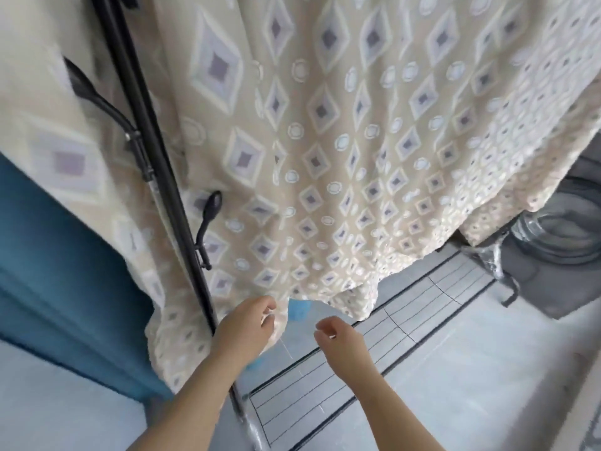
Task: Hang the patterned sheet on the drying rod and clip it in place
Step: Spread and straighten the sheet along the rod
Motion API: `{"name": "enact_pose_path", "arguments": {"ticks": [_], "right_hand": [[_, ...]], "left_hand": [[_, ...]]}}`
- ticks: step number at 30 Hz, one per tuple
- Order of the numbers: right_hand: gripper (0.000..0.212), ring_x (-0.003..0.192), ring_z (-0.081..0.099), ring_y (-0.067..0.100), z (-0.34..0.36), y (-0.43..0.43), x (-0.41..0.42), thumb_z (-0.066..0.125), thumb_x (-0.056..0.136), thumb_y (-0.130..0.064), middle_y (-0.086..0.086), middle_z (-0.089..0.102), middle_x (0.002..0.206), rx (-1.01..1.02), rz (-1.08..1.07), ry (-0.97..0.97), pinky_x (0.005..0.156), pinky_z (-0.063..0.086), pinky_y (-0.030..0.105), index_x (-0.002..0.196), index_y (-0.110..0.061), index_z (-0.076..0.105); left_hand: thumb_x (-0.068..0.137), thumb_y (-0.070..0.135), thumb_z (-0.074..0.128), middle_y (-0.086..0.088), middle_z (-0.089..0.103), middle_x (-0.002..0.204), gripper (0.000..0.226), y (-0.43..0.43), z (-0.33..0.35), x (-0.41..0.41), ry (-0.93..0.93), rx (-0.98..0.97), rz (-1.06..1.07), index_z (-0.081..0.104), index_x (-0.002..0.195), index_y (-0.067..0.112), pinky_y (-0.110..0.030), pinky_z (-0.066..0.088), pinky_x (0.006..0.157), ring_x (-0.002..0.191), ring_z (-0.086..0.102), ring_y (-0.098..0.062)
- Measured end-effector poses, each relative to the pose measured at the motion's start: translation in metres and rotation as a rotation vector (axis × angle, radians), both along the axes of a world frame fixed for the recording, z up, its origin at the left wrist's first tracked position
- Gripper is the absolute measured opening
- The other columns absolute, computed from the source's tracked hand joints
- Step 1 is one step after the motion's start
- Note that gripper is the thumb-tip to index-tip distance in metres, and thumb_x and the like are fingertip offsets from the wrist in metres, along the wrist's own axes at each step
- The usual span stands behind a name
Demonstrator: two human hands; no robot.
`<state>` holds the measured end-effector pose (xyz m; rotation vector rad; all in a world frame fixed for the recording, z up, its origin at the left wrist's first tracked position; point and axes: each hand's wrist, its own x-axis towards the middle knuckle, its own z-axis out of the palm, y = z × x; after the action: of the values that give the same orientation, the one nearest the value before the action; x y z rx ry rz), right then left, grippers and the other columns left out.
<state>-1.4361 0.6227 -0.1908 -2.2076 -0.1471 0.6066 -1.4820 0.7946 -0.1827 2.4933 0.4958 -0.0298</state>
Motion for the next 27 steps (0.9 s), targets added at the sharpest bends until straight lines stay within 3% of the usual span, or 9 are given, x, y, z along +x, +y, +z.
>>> {"name": "enact_pose_path", "arguments": {"ticks": [5, 9, 16, 19, 21, 23, 24, 26, 27], "right_hand": [[0.025, 0.094, 0.055, 0.012, -0.006, -0.016, 0.033, 0.046, 0.094, -0.027, -0.006, 0.057, 0.114, -0.063, 0.261, 0.018, 0.074, 0.045, 0.022, 0.116, -0.020, 0.055], [0.026, 0.090, 0.051, 0.012, -0.014, -0.020, 0.047, 0.046, 0.094, -0.021, -0.004, 0.057, 0.112, -0.066, 0.389, 0.045, 0.063, 0.040, 0.017, 0.117, -0.016, 0.054], [0.031, 0.076, 0.050, 0.011, -0.014, 0.021, 0.053, 0.049, 0.092, -0.019, -0.002, 0.052, 0.109, 0.026, 0.415, 0.126, 0.062, 0.040, 0.021, 0.122, -0.016, 0.049], [0.051, 0.107, 0.050, 0.019, -0.007, 0.044, 0.050, 0.059, 0.088, -0.024, 0.001, 0.042, 0.132, 0.152, 0.303, 0.025, 0.085, 0.041, 0.029, 0.135, -0.022, 0.037], [0.071, 0.129, 0.036, 0.021, 0.004, 0.062, 0.051, 0.065, 0.084, -0.030, 0.000, 0.031, 0.144, 0.237, 0.236, -0.063, 0.102, 0.036, 0.035, 0.143, -0.024, 0.026], [0.074, 0.133, 0.030, 0.020, 0.016, 0.079, 0.055, 0.067, 0.082, -0.032, 0.000, 0.031, 0.144, 0.249, 0.200, -0.165, 0.106, 0.029, 0.036, 0.143, -0.024, 0.027], [0.060, 0.129, 0.034, 0.020, 0.022, 0.087, 0.057, 0.066, 0.083, -0.031, 0.000, 0.039, 0.137, 0.272, 0.193, -0.199, 0.102, 0.030, 0.034, 0.136, -0.024, 0.038], [0.004, 0.109, 0.045, 0.024, 0.031, 0.097, 0.063, 0.059, 0.087, -0.023, 0.000, 0.052, 0.105, 0.310, 0.178, -0.291, 0.084, 0.033, 0.029, 0.090, -0.021, 0.057], [0.020, 0.098, 0.046, 0.024, 0.032, 0.099, 0.064, 0.055, 0.089, -0.019, -0.003, 0.051, 0.089, 0.337, 0.175, -0.335, 0.075, 0.029, 0.027, 0.070, -0.021, 0.049]], "left_hand": [[0.094, 0.021, 0.045, 0.006, 0.055, 0.123, 0.030, -0.026, -0.010, -0.012, 0.015, -0.013, 0.314, 0.054, 0.122, 0.024, -0.027, 0.044, 0.086, 0.108, 0.055, -0.013], [0.094, 0.020, 0.047, 0.004, 0.053, 0.125, 0.029, -0.051, -0.019, -0.030, 0.033, -0.098, 0.503, 0.054, 0.122, 0.021, -0.027, 0.043, 0.086, 0.109, 0.054, -0.015], [0.095, 0.021, 0.048, 0.001, 0.057, 0.119, 0.028, -0.031, -0.009, -0.057, 0.039, -0.158, 0.607, 0.054, 0.123, 0.020, -0.024, 0.042, 0.080, 0.104, 0.055, -0.013], [0.093, 0.023, 0.049, 0.002, 0.056, 0.118, 0.032, -0.020, -0.005, -0.060, 0.016, -0.154, 0.662, 0.050, 0.125, 0.024, -0.031, 0.047, 0.085, 0.103, 0.056, -0.015], [0.092, 0.024, 0.050, 0.003, 0.055, 0.117, 0.035, -0.014, -0.003, -0.061, -0.003, -0.151, 0.689, 0.048, 0.127, 0.025, -0.034, 0.048, 0.087, 0.102, 0.057, -0.015], [0.092, 0.023, 0.051, 0.006, 0.053, 0.113, 0.035, -0.011, 0.001, -0.061, -0.026, -0.173, 0.693, 0.047, 0.127, 0.025, -0.033, 0.048, 0.086, 0.099, 0.057, -0.014], [0.092, 0.023, 0.051, 0.007, 0.052, 0.110, 0.034, -0.010, 0.003, -0.061, -0.043, -0.186, 0.689, 0.048, 0.126, 0.025, -0.031, 0.048, 0.084, 0.096, 0.056, -0.013], [0.093, 0.023, 0.051, 0.009, 0.051, 0.106, 0.030, -0.008, 0.008, -0.063, -0.071, -0.207, 0.681, 0.050, 0.123, 0.024, -0.026, 0.047, 0.080, 0.094, 0.055, -0.010], [0.093, 0.023, 0.051, 0.009, 0.052, 0.106, 0.029, -0.007, 0.011, -0.064, -0.080, -0.217, 0.681, 0.051, 0.122, 0.023, -0.025, 0.046, 0.080, 0.094, 0.054, -0.009]]}}
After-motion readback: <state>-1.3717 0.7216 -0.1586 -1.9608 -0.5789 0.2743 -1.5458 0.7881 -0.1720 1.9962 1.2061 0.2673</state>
